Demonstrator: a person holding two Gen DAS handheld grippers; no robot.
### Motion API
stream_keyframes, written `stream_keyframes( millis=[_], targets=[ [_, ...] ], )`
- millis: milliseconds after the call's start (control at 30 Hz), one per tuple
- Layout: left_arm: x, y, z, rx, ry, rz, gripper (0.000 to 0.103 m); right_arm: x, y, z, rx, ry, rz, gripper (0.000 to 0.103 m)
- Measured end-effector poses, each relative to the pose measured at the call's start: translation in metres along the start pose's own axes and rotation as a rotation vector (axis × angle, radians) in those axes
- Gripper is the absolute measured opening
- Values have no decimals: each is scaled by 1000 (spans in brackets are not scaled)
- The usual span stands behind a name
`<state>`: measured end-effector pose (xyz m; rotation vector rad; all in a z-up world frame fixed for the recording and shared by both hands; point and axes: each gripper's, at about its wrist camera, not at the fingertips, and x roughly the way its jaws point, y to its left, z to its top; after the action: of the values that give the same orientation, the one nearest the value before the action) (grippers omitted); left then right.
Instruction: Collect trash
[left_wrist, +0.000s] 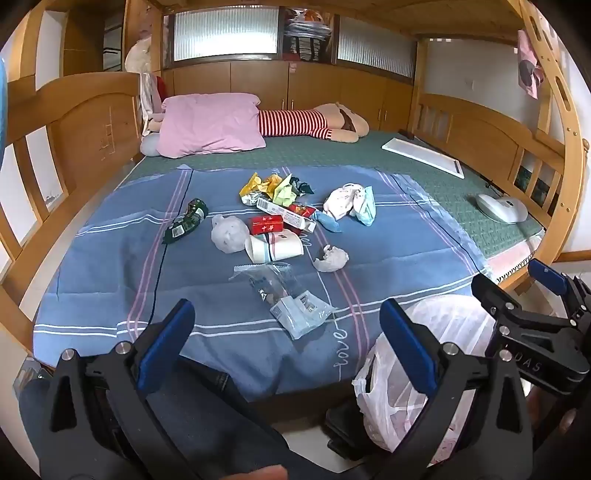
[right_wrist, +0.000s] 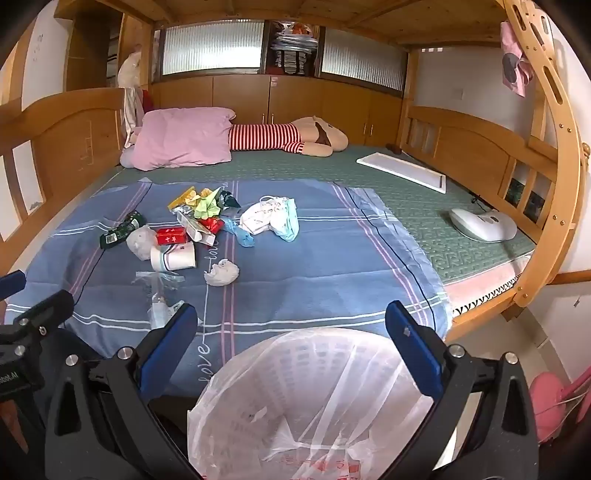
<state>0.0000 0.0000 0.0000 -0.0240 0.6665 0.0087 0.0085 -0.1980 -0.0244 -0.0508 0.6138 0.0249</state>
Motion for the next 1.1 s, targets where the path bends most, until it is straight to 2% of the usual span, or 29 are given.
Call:
stream_keyframes(
  millis=[300, 433, 1100],
  targets=[
    [0, 0, 1, -10, 7, -6, 100, 0, 1, 0, 10, 2, 5, 100],
    [0, 1, 1, -11, 8, -4, 100, 0, 14, 2, 12, 4, 3, 100],
    [2, 2, -3, -8, 14, -5, 100, 4, 3, -3, 40, 16, 33, 100]
  ],
)
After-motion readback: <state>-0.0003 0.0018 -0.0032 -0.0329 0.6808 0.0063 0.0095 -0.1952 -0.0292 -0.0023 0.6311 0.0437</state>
